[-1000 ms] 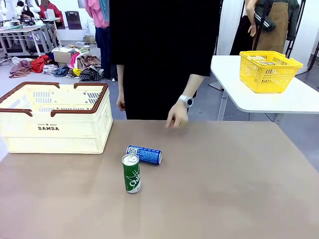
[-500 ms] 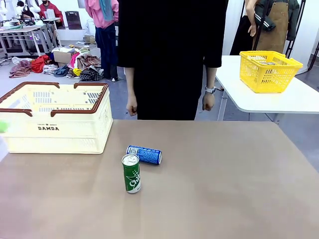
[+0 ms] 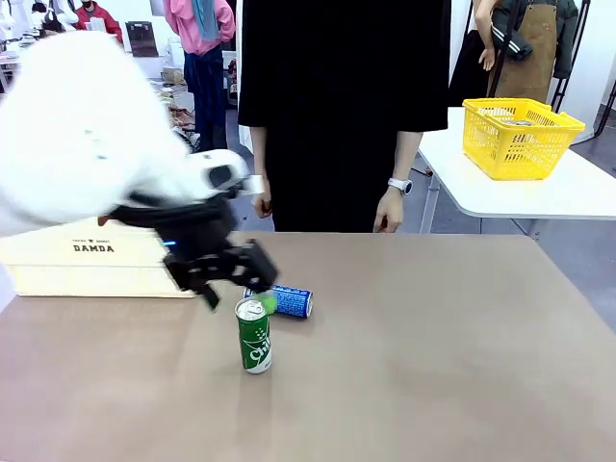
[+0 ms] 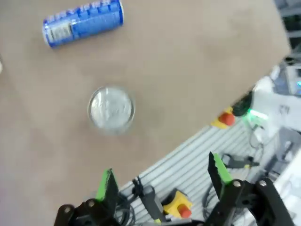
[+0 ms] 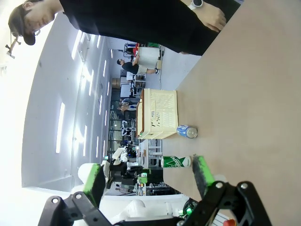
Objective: Place the drinks into the Shopping basket.
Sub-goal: Pick up one drink and place it into the Shopping basket.
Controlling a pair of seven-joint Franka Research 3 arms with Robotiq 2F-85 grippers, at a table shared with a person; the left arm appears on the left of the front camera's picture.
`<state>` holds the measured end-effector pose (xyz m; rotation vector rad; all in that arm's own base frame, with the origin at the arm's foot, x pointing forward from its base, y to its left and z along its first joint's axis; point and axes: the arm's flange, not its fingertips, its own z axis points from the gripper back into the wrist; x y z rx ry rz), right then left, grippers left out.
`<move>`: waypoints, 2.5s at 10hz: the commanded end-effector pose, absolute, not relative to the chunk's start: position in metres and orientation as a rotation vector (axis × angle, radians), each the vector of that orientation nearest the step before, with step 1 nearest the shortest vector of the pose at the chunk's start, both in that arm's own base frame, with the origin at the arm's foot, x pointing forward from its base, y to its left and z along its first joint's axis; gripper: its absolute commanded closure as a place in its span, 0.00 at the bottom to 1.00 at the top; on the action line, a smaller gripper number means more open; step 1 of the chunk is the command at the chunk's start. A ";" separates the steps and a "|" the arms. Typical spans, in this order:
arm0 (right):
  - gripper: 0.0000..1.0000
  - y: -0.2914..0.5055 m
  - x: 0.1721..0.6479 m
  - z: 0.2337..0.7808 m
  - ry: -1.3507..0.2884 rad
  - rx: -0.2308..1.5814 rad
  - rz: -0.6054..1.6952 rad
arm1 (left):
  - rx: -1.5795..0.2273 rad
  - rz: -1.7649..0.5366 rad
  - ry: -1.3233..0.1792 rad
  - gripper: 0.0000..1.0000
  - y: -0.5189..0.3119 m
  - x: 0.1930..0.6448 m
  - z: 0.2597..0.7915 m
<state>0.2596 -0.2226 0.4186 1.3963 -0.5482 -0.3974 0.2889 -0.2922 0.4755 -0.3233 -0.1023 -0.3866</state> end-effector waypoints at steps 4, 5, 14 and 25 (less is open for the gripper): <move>0.00 -0.223 0.259 0.421 -0.552 1.401 -0.393 | 0.096 -0.077 -0.051 0.00 -0.320 0.341 0.487; 0.00 -0.223 0.259 0.421 -0.552 1.401 -0.393 | -0.074 -0.215 -0.126 0.00 -0.313 0.337 0.481; 0.00 -0.223 0.259 0.421 -0.552 1.401 -0.393 | -0.072 -0.057 0.018 0.00 -0.318 0.346 0.416; 0.00 -0.223 0.259 0.421 -0.552 1.401 -0.393 | -0.041 -0.065 0.055 0.00 -0.322 0.358 0.372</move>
